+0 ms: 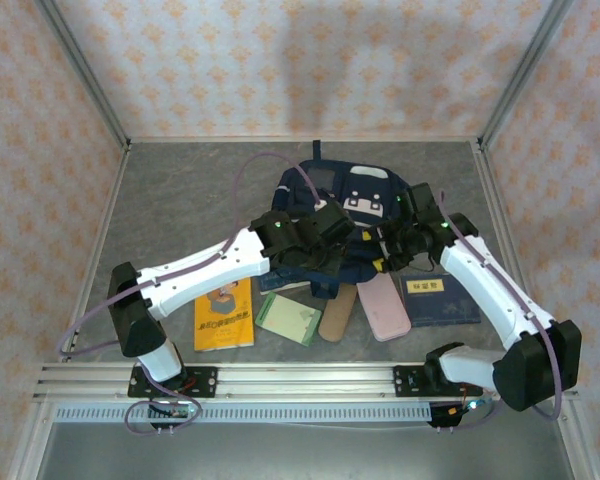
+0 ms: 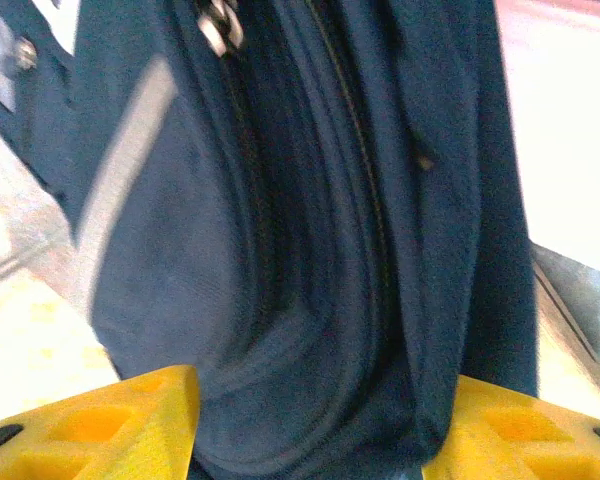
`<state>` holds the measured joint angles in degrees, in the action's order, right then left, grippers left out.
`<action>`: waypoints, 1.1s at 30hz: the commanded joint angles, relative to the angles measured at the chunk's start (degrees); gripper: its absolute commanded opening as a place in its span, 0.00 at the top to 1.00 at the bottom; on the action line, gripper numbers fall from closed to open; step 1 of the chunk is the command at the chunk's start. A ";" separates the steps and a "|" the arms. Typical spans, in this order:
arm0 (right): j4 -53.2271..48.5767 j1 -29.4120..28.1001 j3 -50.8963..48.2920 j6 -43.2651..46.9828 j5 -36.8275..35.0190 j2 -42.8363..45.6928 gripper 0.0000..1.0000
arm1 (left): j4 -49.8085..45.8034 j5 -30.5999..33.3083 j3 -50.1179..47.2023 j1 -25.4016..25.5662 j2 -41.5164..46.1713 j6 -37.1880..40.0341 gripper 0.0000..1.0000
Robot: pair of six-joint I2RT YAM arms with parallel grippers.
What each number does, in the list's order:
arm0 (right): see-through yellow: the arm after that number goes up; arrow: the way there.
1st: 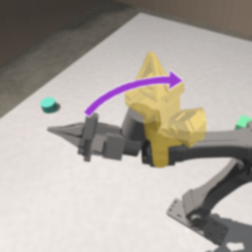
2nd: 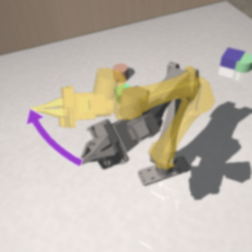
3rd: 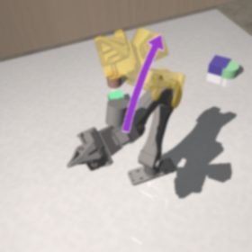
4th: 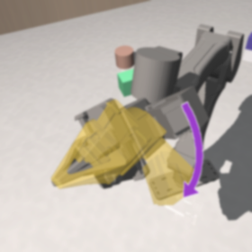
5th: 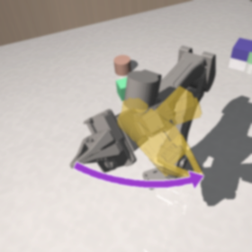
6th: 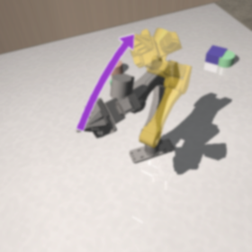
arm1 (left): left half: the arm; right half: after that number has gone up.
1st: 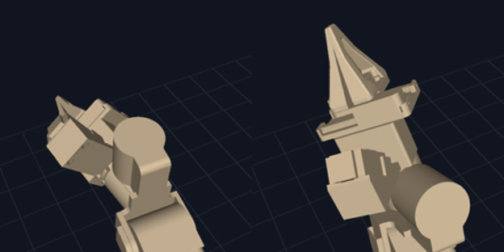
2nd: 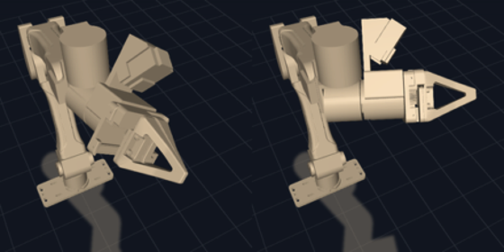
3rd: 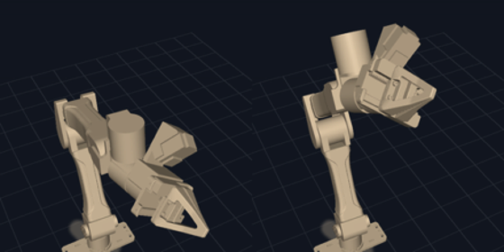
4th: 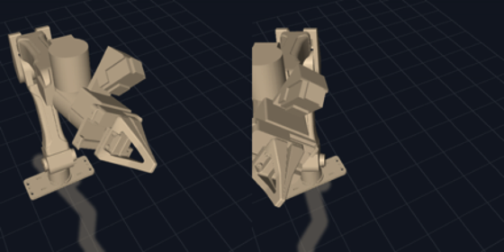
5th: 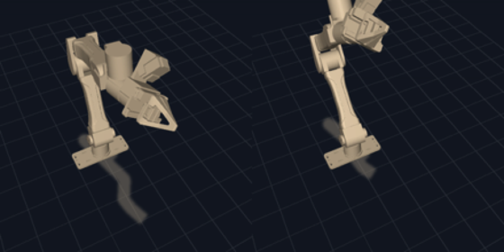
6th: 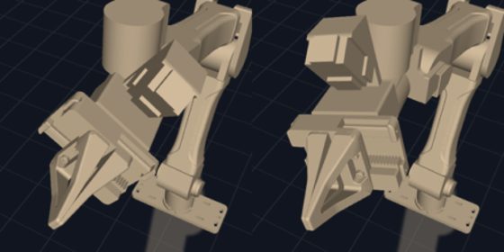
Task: Pack the student bag
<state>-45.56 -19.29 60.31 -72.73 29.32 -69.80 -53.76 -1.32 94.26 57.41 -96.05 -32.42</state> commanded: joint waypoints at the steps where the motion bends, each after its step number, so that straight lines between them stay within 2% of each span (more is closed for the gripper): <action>1: 3.62 1.00 1.70 1.54 -4.46 -0.10 0.44 | -0.84 -0.04 2.86 0.90 0.41 1.51 1.00; 8: 3.76 0.86 3.18 1.71 -4.97 -2.64 0.47 | 0.03 -0.52 2.46 1.17 0.65 3.11 1.00; 10: 5.86 0.80 2.04 0.88 -4.51 -2.33 0.59 | -0.46 -0.20 2.98 1.13 0.32 3.38 1.00; 14: 5.92 0.79 2.10 2.38 -6.33 -1.92 0.96 | -1.08 1.10 2.88 1.19 0.16 3.89 1.00; 15: 5.40 0.82 2.62 3.28 -6.71 -2.08 1.00 | -1.17 1.59 2.72 1.09 0.22 4.07 1.00; 24: 1.10 3.22 5.49 8.12 -7.72 -2.72 1.00 | -1.49 4.02 -3.47 -0.68 3.24 3.76 1.00; 33: -1.35 4.31 9.61 12.59 -9.15 -4.58 1.00 | -0.67 4.13 -11.91 -5.45 7.82 3.84 1.00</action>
<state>-46.59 -16.53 66.72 -63.42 24.60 -74.37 -52.27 0.08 84.53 53.65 -91.59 -29.85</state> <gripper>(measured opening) 0.054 0.043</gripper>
